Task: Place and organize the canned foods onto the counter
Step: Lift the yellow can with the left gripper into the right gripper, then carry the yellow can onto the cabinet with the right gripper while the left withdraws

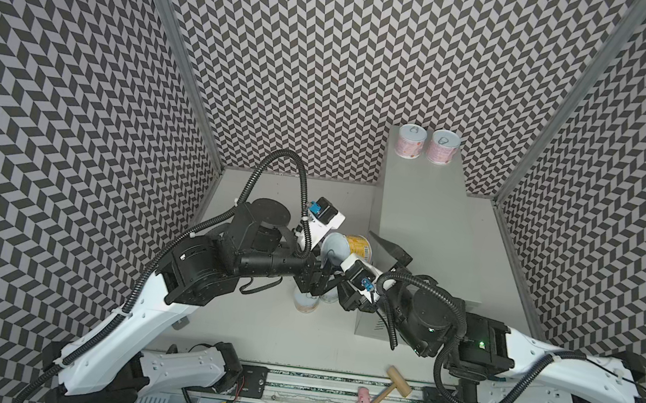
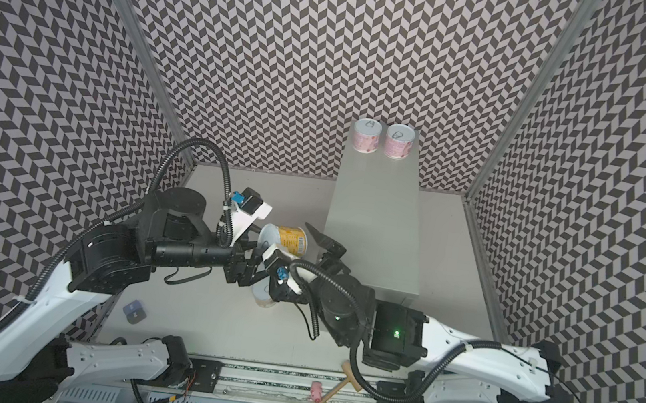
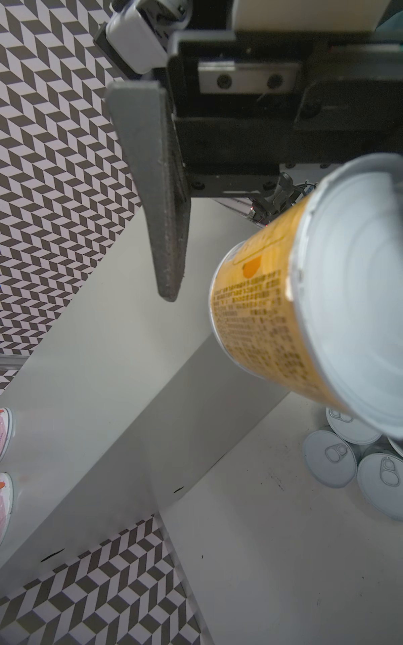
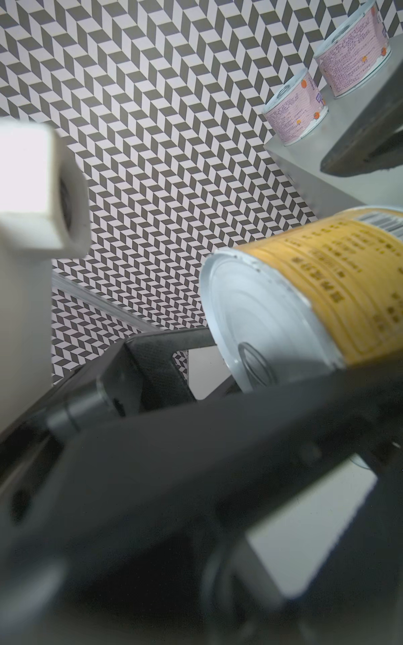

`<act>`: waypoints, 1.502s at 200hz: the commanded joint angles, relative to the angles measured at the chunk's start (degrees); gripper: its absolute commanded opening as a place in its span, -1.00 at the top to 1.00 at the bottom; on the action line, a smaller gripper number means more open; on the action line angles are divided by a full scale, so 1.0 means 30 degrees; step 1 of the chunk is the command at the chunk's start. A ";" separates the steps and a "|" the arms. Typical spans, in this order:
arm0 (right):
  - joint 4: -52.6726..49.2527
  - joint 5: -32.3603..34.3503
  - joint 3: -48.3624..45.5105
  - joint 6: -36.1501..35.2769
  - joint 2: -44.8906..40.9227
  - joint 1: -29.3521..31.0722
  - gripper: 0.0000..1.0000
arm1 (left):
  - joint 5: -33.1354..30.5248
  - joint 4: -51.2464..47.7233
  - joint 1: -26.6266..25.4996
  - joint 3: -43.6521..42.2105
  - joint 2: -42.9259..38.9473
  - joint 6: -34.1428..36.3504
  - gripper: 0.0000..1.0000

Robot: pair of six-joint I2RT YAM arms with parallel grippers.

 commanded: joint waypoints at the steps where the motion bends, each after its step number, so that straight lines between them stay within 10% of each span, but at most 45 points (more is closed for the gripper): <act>1: 0.1286 -0.0362 0.0476 -0.0336 0.0131 0.0120 -0.99 | 0.0336 0.1159 0.0001 0.0687 -0.0143 0.0424 -0.19; 126: 0.3591 0.0358 -0.0181 -0.1638 0.0499 0.0106 -0.38 | 0.0928 0.1007 0.0023 0.1531 0.0761 0.0863 -0.22; 191: 0.3873 0.1080 -0.0444 -0.0507 -0.0368 -0.0007 -0.29 | 0.1969 0.1652 0.0031 0.2251 0.1033 0.0930 -0.99; 240: 0.3346 0.1073 -0.0294 0.1027 -0.1169 -0.0365 -0.27 | 0.1995 0.2310 0.0874 0.2117 0.0743 0.0720 -1.00; 300: 0.0111 -0.4213 0.1326 0.6674 -0.2119 -0.5329 -0.27 | -0.0932 0.4841 0.2387 0.1058 -0.0716 0.0457 -1.00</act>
